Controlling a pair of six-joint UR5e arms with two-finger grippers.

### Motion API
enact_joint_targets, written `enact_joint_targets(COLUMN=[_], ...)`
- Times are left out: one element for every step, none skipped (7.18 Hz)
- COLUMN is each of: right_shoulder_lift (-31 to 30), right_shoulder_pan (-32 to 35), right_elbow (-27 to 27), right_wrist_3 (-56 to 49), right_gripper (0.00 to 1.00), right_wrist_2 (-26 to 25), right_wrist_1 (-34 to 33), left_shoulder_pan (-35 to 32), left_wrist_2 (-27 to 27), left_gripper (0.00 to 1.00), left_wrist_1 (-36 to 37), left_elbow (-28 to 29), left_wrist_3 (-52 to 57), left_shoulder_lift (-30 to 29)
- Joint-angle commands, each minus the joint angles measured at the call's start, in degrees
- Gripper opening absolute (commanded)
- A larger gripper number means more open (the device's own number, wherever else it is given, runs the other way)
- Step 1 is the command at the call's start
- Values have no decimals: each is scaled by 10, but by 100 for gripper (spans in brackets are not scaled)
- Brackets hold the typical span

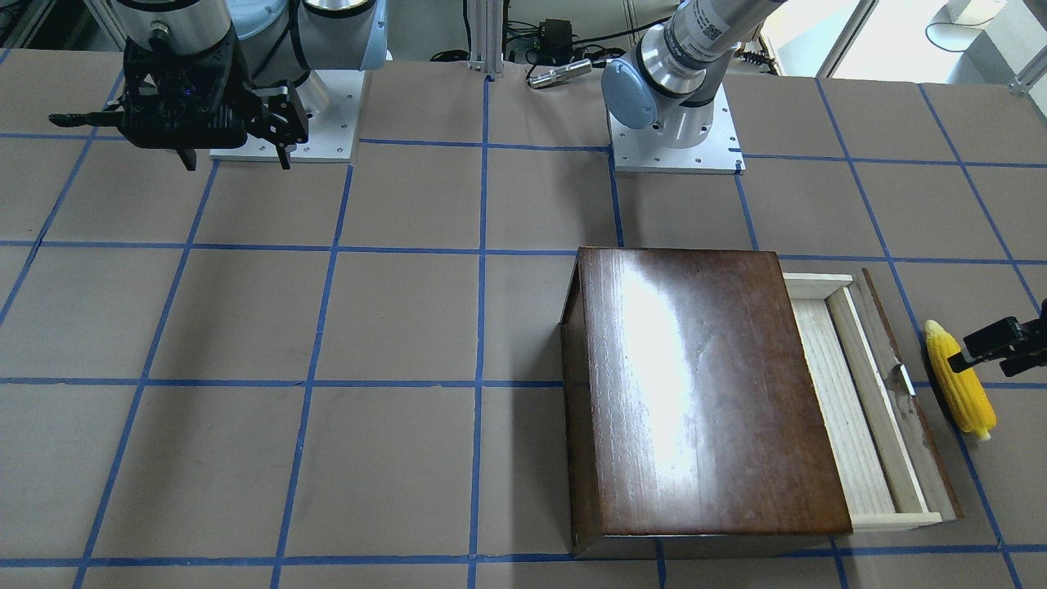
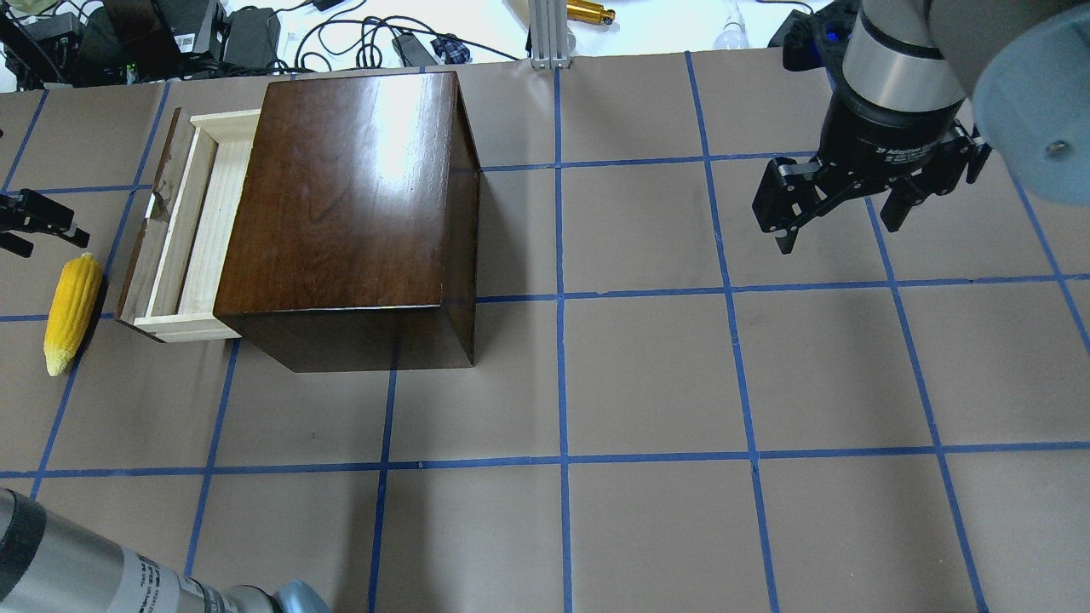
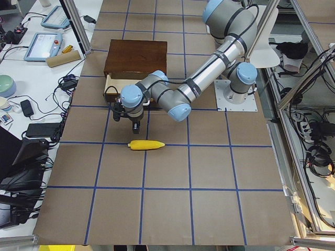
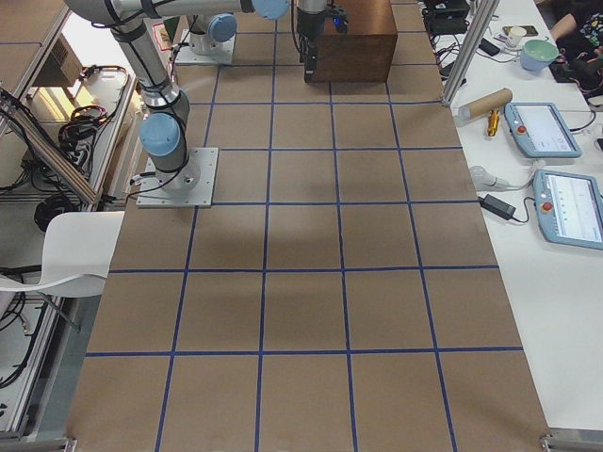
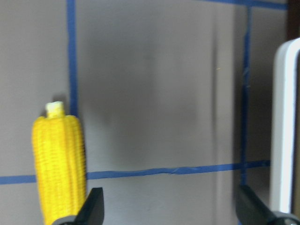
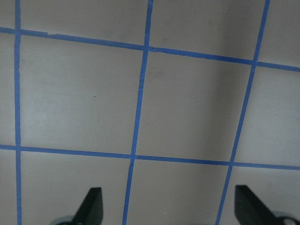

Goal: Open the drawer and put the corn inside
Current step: 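Release the handle and move the left gripper down onto the corn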

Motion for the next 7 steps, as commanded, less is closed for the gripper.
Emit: enact_joint_targets(right_shoulder_lift=[0,0,0,0,0,0,0], right_shoulder_pan=[0,0,0,0,0,0,0], right_elbow=[0,0,0,0,0,0,0], right_wrist_3=[-1,-1,-1,0,-1,0,-1], right_gripper=[100,100,100,100,100,100,100], right_wrist_2=[0,0,0,0,0,0,0], right_wrist_1=[0,0,0,0,0,0,0], left_shoulder_pan=[4,10,13,14,14,14,14], left_wrist_2=[50,50,52,66,66,67,67], left_gripper=[100,100,100,100,100,100,100], left_wrist_1=[82,86,95,113,122,122,122], left_elbow=[-16,-19,-19,-21,-28,-28,-29], left_wrist_3=[25,38,41,40,40,40,39], left_shoulder_lift=[-32,-49,-64,-77,-86,-95,-102])
